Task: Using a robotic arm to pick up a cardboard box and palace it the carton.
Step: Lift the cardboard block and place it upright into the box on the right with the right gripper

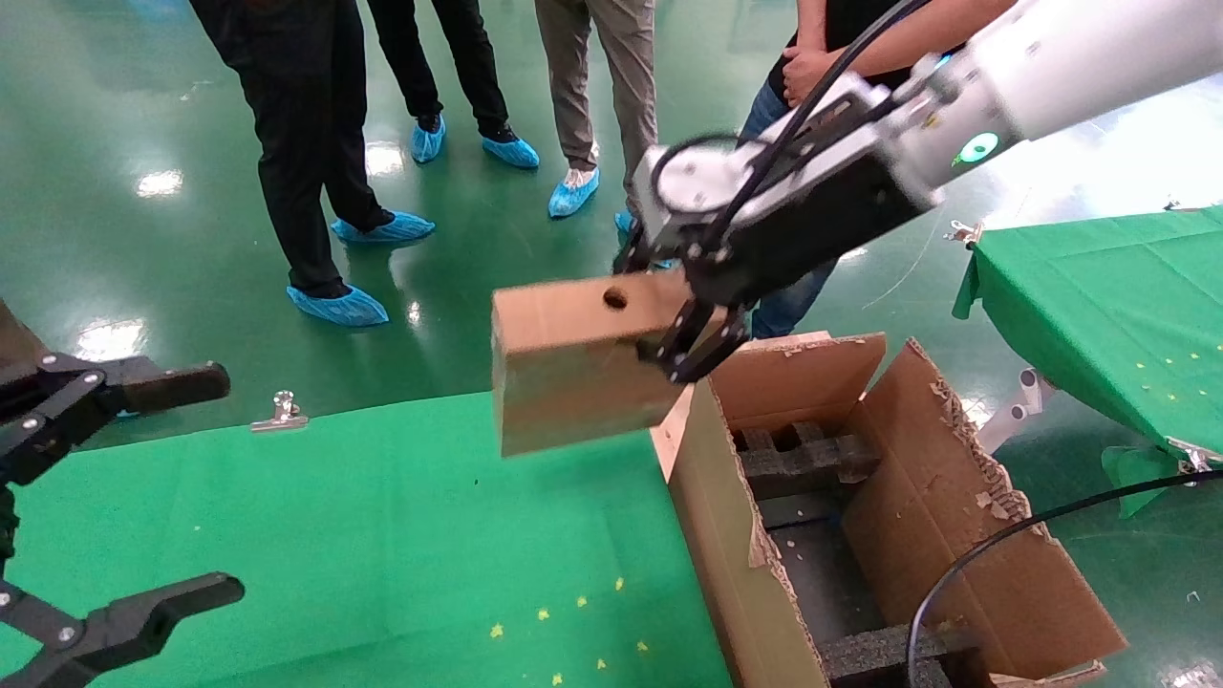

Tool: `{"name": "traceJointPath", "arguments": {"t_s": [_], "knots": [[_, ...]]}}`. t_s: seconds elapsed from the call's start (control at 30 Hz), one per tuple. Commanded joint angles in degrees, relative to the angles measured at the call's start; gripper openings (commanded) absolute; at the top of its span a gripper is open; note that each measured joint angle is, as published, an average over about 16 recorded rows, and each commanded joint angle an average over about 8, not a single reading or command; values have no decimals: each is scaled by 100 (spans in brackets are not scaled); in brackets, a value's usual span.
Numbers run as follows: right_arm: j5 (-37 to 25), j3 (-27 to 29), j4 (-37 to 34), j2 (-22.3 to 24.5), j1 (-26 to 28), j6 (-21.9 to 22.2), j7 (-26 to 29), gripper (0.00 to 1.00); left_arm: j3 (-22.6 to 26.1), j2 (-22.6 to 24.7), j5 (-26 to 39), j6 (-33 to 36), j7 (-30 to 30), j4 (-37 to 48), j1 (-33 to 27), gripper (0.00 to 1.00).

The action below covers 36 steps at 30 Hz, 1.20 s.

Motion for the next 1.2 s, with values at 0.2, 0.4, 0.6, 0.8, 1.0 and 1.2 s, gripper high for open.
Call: {"name": "traceJointPath", "arguments": {"t_s": [0.2, 0.4, 0.6, 0.8, 1.0, 1.2], "knots": [[150, -267, -223, 130, 410, -16, -79, 0, 0, 0, 0, 0, 0, 0, 0, 100], [177, -607, -268, 451, 641, -24, -59, 0, 1, 0, -1, 0, 0, 0, 0, 100], [2, -1058, -154, 1038, 1024, -35, 64, 0, 1, -1, -1, -1, 1, 0, 0, 100], [-238, -1582, 100, 1706, 1416, -36, 280, 0, 2, -1, -1, -1, 1, 0, 0, 100], [-325, -1999, 321, 2293, 1564, 16, 474, 0, 2, -1, -1, -1, 1, 0, -1, 100], [-317, -2205, 424, 2538, 1483, 106, 548, 0, 3, -1, -2, -1, 1, 0, -1, 100]]}}
